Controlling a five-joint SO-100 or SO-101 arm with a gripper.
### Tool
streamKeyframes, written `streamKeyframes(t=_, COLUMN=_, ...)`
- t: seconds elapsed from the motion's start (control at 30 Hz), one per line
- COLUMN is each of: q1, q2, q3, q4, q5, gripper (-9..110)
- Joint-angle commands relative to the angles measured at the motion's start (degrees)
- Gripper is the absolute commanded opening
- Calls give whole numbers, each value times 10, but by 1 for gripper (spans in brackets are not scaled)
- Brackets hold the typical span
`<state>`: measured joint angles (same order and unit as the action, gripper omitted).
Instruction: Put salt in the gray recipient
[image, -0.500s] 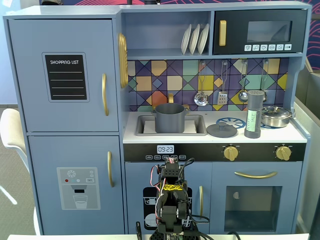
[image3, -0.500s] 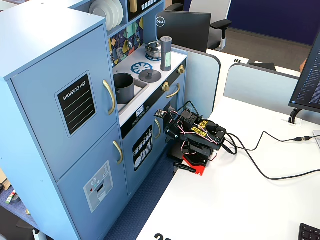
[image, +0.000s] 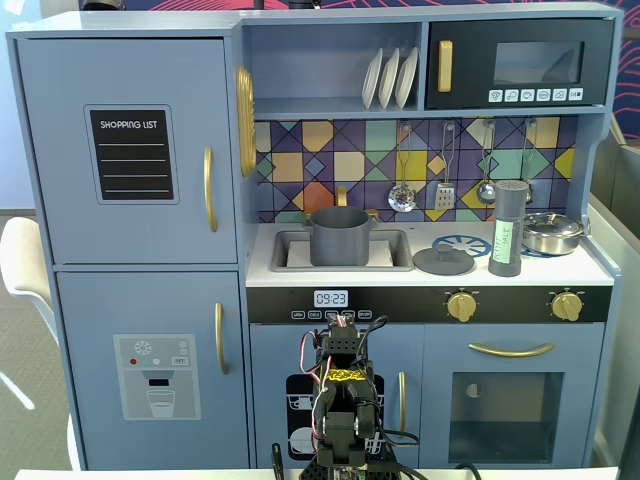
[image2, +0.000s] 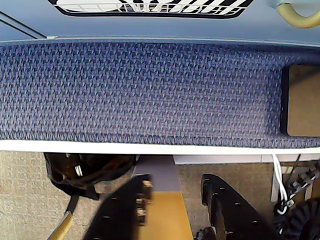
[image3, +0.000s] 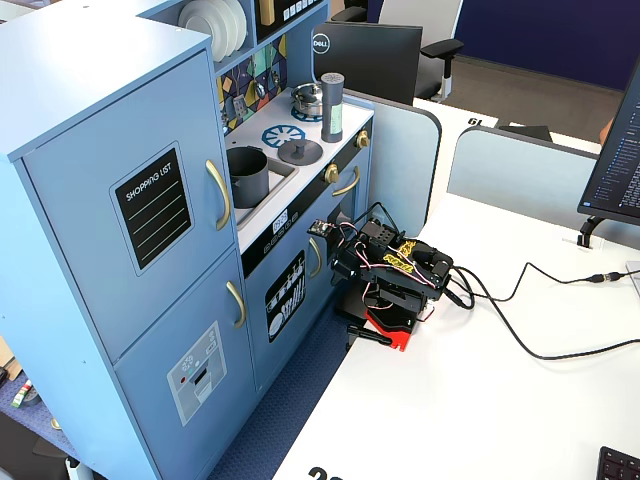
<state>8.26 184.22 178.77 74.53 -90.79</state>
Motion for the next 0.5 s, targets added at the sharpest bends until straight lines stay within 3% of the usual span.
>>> streamKeyframes(t=0.0, q1=19, q2=2, q3=-41, q4=-65, q5=28, gripper=0)
streamKeyframes(t=0.23, q1=136, q2=-52, q3=-213, q4=-111, q5=-24, gripper=0)
streamKeyframes(t=0.47, q1=327, q2=-79, q3=-332, q4=-122, q5=33, gripper=0)
